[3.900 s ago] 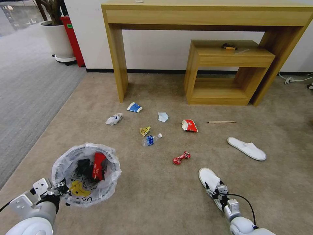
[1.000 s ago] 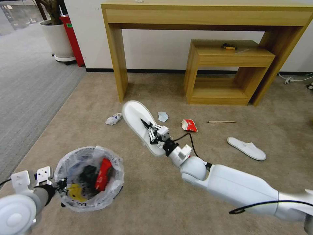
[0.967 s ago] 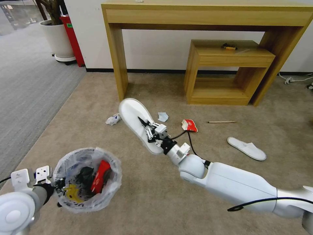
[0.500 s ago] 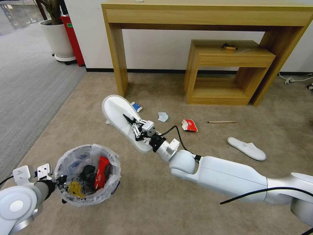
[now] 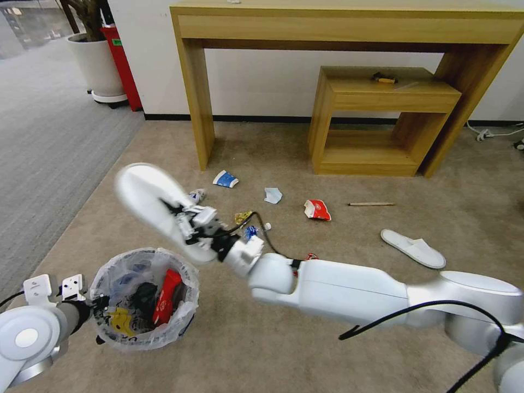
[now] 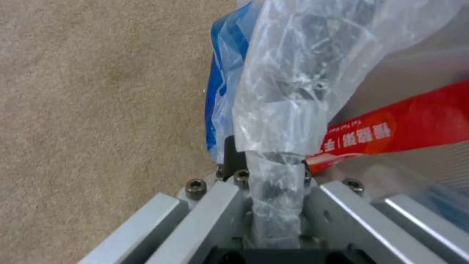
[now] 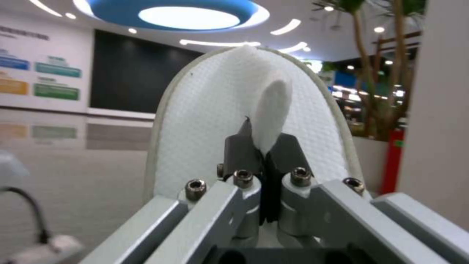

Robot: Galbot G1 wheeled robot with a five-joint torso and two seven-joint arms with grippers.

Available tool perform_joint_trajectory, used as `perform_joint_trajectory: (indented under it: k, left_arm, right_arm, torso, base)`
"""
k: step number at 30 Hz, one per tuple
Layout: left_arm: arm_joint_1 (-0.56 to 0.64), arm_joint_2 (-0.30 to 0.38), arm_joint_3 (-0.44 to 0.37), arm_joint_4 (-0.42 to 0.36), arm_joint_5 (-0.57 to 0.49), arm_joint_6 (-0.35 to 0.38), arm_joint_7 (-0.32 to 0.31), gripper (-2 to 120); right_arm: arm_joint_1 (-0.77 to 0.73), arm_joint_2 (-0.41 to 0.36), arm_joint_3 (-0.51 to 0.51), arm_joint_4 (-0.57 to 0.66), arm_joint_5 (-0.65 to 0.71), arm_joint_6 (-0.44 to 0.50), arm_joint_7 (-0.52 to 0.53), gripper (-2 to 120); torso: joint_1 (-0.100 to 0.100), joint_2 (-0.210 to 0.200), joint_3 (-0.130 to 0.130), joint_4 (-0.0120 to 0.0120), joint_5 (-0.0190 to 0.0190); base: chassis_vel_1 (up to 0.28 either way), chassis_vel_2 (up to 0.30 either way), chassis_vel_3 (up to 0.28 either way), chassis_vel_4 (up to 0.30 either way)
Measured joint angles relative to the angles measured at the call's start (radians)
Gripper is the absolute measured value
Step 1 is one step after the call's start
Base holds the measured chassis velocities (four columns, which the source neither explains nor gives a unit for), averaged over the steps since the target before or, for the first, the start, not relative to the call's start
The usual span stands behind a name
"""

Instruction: Pick up the trash bin and place the garbage on the floor into it.

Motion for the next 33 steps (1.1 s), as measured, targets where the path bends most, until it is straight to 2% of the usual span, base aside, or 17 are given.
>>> perform_joint_trajectory:
  k: [4, 21, 24, 26, 28, 29, 31, 32, 33]
  left_arm:
    - [-0.004, 0.008, -0.003, -0.008, -0.011, 0.000, -0.003, 0]
    - [0.030, -0.014, -0.011, -0.097, -0.019, 0.000, -0.012, 0]
    - [0.038, -0.024, -0.011, -0.114, -0.018, 0.000, -0.012, 0]
    - [0.039, -0.025, -0.012, -0.116, -0.017, 0.000, -0.012, 0]
    - [0.042, -0.029, -0.011, -0.122, -0.015, 0.000, -0.012, 0]
    - [0.042, -0.029, -0.011, -0.122, -0.015, 0.000, -0.012, 0]
    - [0.043, -0.030, -0.011, -0.124, -0.012, 0.000, -0.012, 0]
    - [0.043, -0.030, -0.011, -0.124, -0.012, 0.000, -0.012, 0]
    - [0.043, -0.030, -0.011, -0.124, -0.010, 0.000, -0.011, 0]
  right_arm:
    - [0.023, 0.050, -0.065, -0.022, 0.003, 0.000, 0.004, 0]
    - [-0.041, 0.112, -0.114, -0.148, -0.057, 0.019, -0.004, 3]
    - [-0.053, 0.123, -0.119, -0.173, -0.068, 0.025, -0.006, 18]
    - [-0.055, 0.124, -0.120, -0.177, -0.070, 0.026, -0.007, 21]
    - [-0.057, 0.124, -0.123, -0.182, -0.070, 0.027, -0.014, 31]
    - [-0.057, 0.124, -0.123, -0.182, -0.070, 0.027, -0.014, 31]
    - [-0.057, 0.124, -0.123, -0.186, -0.070, 0.027, -0.017, 42]
    - [-0.057, 0.124, -0.123, -0.186, -0.070, 0.027, -0.017, 42]
    - [-0.058, 0.124, -0.122, -0.187, -0.070, 0.027, -0.017, 47]
  torso:
    - [0.000, 0.000, 0.000, -0.0001, 0.0001]
    - [0.000, 0.000, 0.000, -0.0001, 0.0003]
    - [0.000, 0.000, 0.000, -0.0001, 0.0003]
    - [0.000, 0.000, 0.000, -0.0001, 0.0003]
    - [0.000, 0.000, 0.000, -0.0001, 0.0003]
    - [0.000, 0.000, 0.000, -0.0001, 0.0003]
    - [0.000, 0.000, 0.000, -0.0001, 0.0003]
    - [0.000, 0.000, 0.000, -0.0001, 0.0003]
    - [0.000, 0.000, 0.000, -0.0001, 0.0003]
  base:
    - [0.000, 0.000, 0.000, 0.000]
    - [0.000, 0.000, 0.000, 0.000]
    - [0.000, 0.000, 0.000, 0.000]
    - [0.000, 0.000, 0.000, 0.000]
    - [0.000, 0.000, 0.000, 0.000]
    - [0.000, 0.000, 0.000, 0.000]
    - [0.000, 0.000, 0.000, 0.000]
    - [0.000, 0.000, 0.000, 0.000]
    - [0.000, 0.000, 0.000, 0.000]
